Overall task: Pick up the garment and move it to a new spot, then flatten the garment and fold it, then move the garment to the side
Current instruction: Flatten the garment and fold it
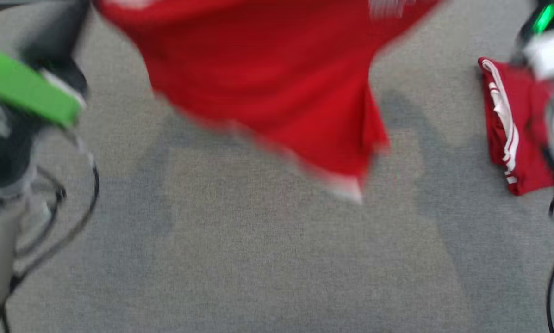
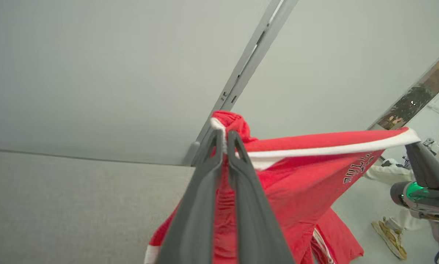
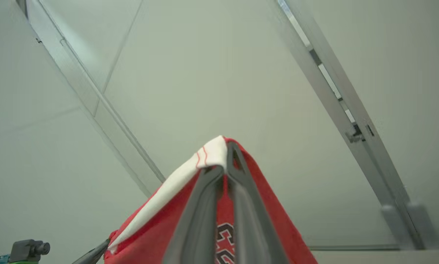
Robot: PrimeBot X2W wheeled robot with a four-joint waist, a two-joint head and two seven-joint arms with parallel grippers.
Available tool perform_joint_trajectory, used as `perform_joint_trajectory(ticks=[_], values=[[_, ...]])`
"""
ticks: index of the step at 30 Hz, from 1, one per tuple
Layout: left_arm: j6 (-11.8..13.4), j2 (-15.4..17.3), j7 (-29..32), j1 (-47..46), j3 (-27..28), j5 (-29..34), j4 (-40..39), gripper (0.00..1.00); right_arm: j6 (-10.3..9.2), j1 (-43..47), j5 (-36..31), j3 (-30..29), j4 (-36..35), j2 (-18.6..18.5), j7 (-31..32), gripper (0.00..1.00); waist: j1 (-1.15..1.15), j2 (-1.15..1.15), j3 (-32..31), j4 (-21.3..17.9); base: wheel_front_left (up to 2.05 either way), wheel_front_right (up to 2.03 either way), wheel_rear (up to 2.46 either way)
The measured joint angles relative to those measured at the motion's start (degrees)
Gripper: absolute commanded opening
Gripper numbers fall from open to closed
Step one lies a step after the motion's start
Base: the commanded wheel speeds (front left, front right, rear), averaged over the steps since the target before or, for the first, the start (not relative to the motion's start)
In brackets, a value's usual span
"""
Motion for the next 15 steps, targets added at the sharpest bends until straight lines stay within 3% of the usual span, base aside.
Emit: perform_joint_trajectory(ticks=[3,6,8,15], values=[[-0.9,-5.8,-2.9,-11.9,2.5,-1.4,-3.3,0.0,0.62,-14.2,-4.1,-2.9,-2.3,1.8,-2.7,0.0,0.0,0.0,2.3,0.3,0.0,0.0,0.0],[-1.6,-6.0,-4.4,-15.8,1.7,1.2,-3.9,0.0,1.1,-18.2,-7.8,-2.4,-2.9,-0.2,-3.2,0.0,-0.01,0.0,4.7,0.4,0.0,0.0,0.0],[-2.4,-6.2,-5.8,-14.2,0.9,1.6,-1.3,0.0,1.09,-15.7,-9.0,-0.4,-0.3,-0.5,-2.7,0.0,0.0,0.0,6.4,0.4,0.0,0.0,0.0],[-6.0,-11.6,-13.0,-1.6,-1.5,1.3,11.8,0.0,1.07,3.4,-9.5,1.1,8.6,2.0,-2.6,0.0,0.0,0.0,12.0,-0.5,0.0,0.0,0.0]])
